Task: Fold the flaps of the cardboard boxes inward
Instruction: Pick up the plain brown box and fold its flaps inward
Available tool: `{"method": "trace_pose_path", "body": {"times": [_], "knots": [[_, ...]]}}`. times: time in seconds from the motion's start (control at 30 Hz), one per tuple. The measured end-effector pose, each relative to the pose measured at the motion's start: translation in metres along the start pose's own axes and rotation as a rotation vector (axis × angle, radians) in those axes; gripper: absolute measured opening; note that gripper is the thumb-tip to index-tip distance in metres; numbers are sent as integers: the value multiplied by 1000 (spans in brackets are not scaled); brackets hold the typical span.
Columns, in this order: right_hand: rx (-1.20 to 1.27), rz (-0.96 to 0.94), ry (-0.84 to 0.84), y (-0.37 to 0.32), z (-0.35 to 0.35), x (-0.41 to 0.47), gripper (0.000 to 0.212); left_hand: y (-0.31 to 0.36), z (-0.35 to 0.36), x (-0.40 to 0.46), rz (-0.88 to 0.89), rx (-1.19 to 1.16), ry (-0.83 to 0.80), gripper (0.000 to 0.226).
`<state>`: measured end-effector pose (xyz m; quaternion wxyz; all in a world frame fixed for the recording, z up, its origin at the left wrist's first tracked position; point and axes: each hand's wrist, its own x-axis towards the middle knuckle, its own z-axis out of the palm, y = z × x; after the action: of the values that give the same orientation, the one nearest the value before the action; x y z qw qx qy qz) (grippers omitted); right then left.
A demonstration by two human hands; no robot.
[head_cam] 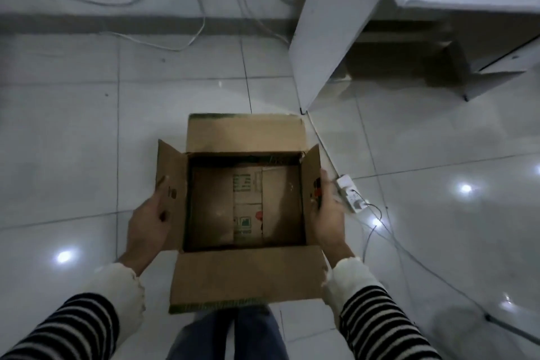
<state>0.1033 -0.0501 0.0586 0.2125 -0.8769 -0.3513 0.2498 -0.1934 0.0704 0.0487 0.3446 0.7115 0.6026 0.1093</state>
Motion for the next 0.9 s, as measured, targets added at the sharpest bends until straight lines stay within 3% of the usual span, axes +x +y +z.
{"method": "trace_pose_path", "body": {"times": [0.13,0.53,0.9], "knots": [[-119,-5,-60,26,35,42,71,-19,46,25,-52,88,1,64],[-141,-12,-182,85,118,95,84,-83,137,57,-128,135,-18,62],[-523,-70,-179,116,163,122,94,-116,163,80,-111,298,-43,70]]}}
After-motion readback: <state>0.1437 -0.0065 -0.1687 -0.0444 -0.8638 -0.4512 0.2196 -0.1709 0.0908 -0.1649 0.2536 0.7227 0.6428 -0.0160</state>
